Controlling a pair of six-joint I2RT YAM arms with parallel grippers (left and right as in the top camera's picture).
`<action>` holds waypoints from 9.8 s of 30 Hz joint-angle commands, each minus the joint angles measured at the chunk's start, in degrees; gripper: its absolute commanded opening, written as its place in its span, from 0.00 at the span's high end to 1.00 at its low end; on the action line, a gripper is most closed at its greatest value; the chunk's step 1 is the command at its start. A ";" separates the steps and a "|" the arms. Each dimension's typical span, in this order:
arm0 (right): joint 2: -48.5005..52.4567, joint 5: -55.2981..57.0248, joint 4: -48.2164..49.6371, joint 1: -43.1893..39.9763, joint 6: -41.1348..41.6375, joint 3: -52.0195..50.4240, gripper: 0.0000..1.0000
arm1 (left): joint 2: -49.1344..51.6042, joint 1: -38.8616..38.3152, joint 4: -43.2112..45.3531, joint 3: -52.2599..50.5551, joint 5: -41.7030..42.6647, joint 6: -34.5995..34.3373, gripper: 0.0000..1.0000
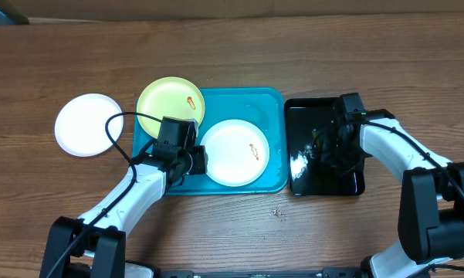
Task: Clean dirty plates on tray and stack at the side
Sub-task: 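Reach the right gripper into the black tray and grasp the sponge, then lift the sponge with the right gripper out of the black tray, then scrub the white plate with the sponge while the left gripper holds it, then return the sponge to the black tray and release it with the right gripper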
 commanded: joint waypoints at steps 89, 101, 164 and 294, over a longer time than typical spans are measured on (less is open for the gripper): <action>1.42 2.69 7.85 0.61 -0.92 5.22 0.36 | 9.40 -0.22 1.31 4.48 -0.37 0.66 0.66; 1.42 2.64 4.48 0.61 -0.50 5.07 0.42 | 9.77 -0.22 -4.63 8.15 -0.37 0.87 0.87; -2.69 20.92 -7.04 8.11 -6.99 18.53 0.96 | 13.18 -0.22 -8.07 11.02 -4.22 -9.55 0.96; 5.53 -3.72 -3.76 -0.37 -11.04 18.56 0.96 | 15.74 -0.07 -8.11 12.66 0.07 -4.76 0.76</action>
